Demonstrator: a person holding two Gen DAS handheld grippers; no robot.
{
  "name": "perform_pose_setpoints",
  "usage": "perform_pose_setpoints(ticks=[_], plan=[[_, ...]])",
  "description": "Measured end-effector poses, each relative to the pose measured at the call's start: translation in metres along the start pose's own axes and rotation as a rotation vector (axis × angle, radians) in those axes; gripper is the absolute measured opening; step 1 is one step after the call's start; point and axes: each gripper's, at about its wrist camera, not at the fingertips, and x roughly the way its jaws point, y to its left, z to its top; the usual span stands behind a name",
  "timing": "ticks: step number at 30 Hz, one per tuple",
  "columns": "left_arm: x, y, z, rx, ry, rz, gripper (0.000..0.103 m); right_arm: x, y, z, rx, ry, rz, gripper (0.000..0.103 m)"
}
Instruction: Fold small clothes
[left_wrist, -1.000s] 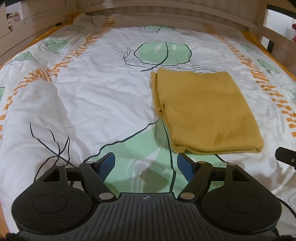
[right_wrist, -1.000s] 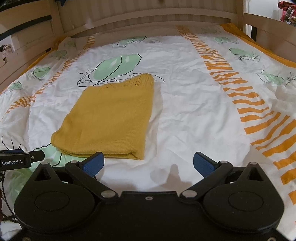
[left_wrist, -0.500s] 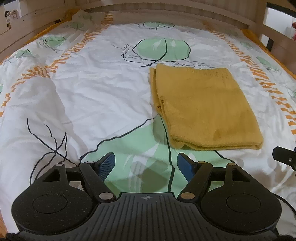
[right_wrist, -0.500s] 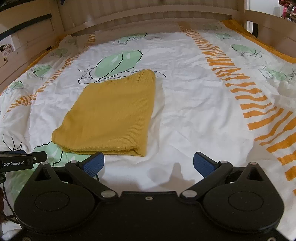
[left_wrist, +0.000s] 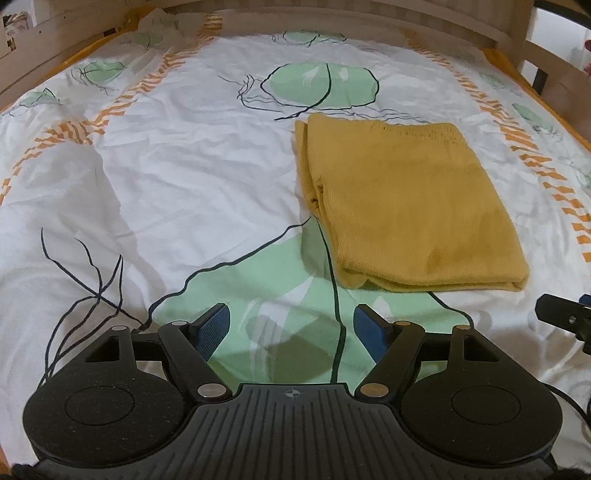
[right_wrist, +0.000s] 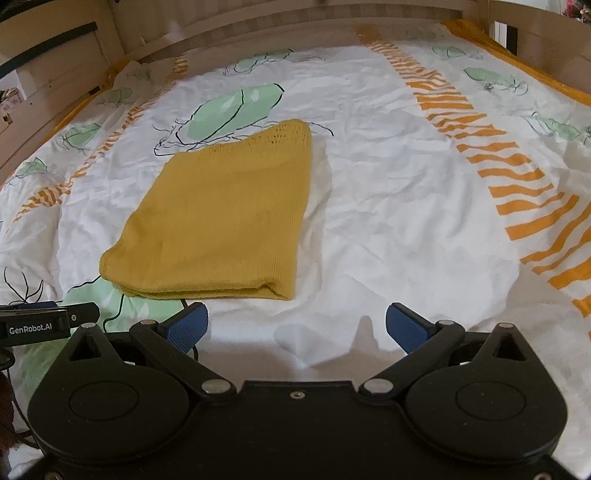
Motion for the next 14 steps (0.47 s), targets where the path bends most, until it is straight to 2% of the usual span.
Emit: perform_pose_setpoints(ticks=[14], plan=[[0.0076,-0.0001,0.0039,-0.002,0.020,-0.012,0.072,0.0103,-0.0060,0.0018,0.043,0.056,0.025,0.102]])
